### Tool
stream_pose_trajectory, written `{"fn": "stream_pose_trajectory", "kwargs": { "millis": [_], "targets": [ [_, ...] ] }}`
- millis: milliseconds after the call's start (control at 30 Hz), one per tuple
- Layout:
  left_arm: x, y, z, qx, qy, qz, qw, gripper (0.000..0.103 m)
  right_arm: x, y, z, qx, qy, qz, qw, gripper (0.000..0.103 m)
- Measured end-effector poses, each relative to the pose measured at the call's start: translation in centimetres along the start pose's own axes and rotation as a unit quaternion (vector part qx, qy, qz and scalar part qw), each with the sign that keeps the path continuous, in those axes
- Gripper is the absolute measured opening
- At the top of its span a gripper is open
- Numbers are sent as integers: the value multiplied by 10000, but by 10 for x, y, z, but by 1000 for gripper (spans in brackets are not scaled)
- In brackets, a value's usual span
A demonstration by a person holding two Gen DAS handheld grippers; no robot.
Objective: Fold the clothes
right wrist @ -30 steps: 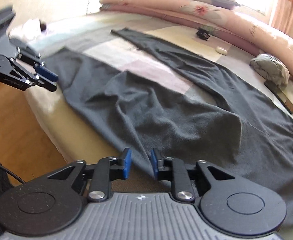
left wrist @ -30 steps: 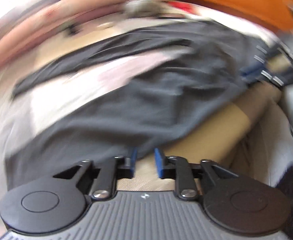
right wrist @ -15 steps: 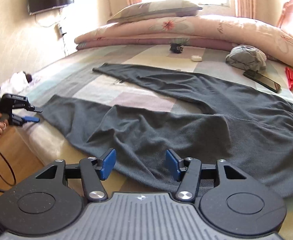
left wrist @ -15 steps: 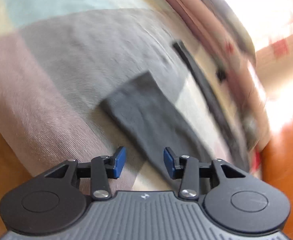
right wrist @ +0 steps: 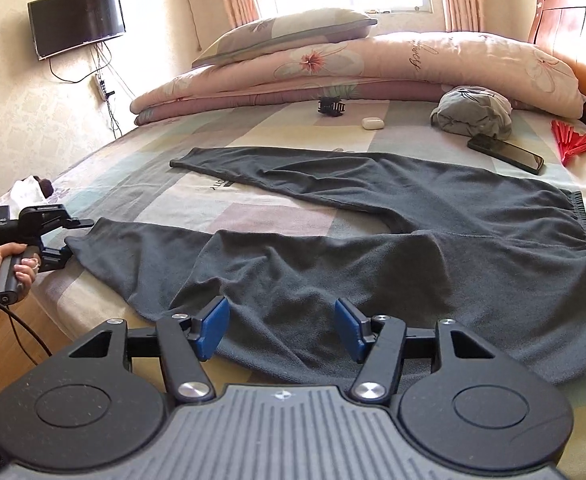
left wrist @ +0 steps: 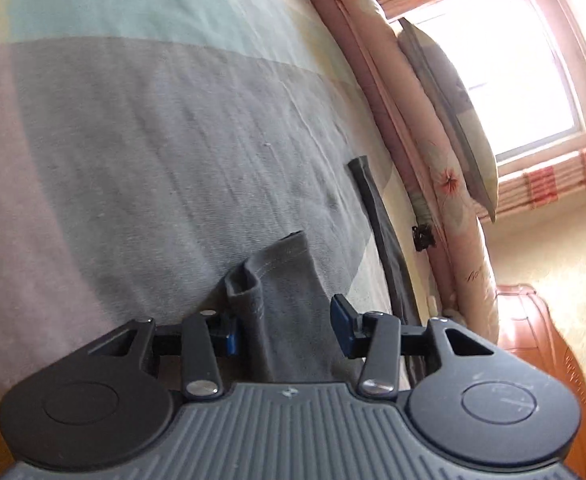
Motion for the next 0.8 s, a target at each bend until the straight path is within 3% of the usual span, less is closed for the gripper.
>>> {"fn": "stream_pose_trajectory", "kwargs": {
  "millis": [67,133,167,200,467,633,800],
  "targets": [
    [6,-2,0,62,64,-250,9996,43,0,0,0,26,-7,-18,10000,64],
    [12,-5,1,117,262,-579,9979,26,1,-1,1,45,-38,-44,10000,64],
    [14,-6,2,140,446,-793,9958,9,1,-2,1,53,-54,-57,10000,64],
    [16,-7,3,163,629,-1006,9928,1,2,-2,2,60,-71,-69,9999,64],
    [20,-8,42,384,917,-1213,9876,1,18,-4,15,97,-351,-189,9992,64],
    [10,-7,73,444,1019,-1072,9880,1,37,-9,16,17,-575,-470,9972,64],
    [0,-7,77,359,1190,-1017,9870,1,65,-14,21,-7,-892,-970,9913,64]
  ]
}}
Point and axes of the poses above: each gripper's, at about its wrist camera, not at the fingertips, and z roughly against the way its jaws point, x to its right, y to its top, the point moved 4 cm from there along -z, roughly the way its jaws point, and after that the axes turned 10 degrees about x, right-handed, at the moved point
